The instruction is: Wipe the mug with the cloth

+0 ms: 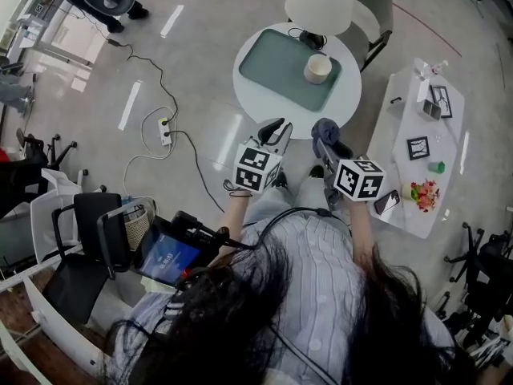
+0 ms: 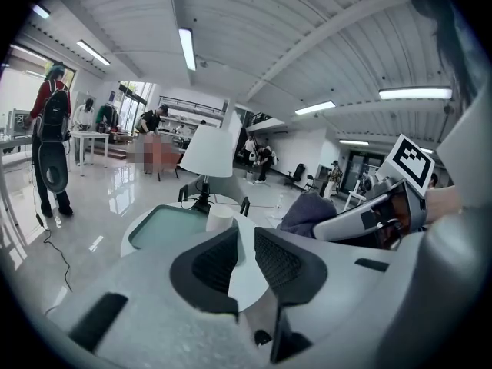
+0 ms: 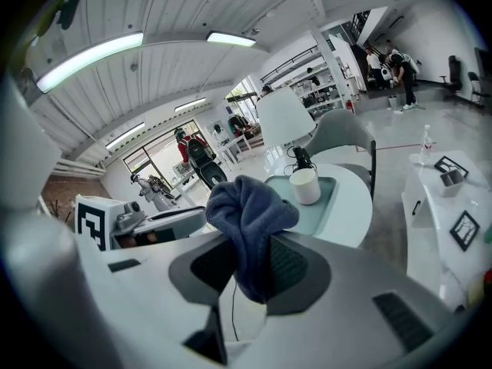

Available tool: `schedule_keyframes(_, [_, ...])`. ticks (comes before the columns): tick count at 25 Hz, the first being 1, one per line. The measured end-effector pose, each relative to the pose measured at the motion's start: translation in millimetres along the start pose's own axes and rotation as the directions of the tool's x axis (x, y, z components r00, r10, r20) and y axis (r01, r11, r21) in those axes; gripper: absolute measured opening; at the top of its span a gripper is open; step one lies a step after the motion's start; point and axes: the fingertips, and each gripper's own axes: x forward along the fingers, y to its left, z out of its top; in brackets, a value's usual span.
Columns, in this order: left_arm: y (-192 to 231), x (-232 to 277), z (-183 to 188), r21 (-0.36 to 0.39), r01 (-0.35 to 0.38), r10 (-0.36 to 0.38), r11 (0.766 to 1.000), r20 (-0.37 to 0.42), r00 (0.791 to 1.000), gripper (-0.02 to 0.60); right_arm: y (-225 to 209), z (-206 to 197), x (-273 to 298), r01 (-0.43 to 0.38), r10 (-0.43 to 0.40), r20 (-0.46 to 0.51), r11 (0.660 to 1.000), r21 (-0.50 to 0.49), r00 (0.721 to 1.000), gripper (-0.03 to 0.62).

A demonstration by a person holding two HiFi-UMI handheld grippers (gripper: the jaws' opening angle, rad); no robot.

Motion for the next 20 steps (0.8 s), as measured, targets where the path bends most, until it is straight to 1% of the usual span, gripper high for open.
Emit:
schedule_keyframes(3, [1,4,-1,-0.001,-0.004,0.004,1.000,-0.006,1.000,0.071,-8,2,2,0.003,-0.003,-0.006,1.000,0.007,1.000,0.098])
schedule_keyframes(8, [8,15,-2,-0.027,-0.028,0.028,0.999,-0.010,1.000,0.071,-21,11,11,-0.005,0.005,-0.015,1.000,0.004,1.000,0.098])
schedule_keyframes(17, [19,56,10,-0.064,-0.034,0.032,0.997,-0.030,0.999,0.071,-55,47,34,-0.020,0.020,-0.026,1.000,-0.006,0.999,0.098])
schedule_keyframes(20, [22,73,16,-0.062,-0.034,0.031,0.997,-0.036,0.999,0.071,-66,58,43,-0.026,0.026,-0.036,1.000,-0.006,0.999,0.098])
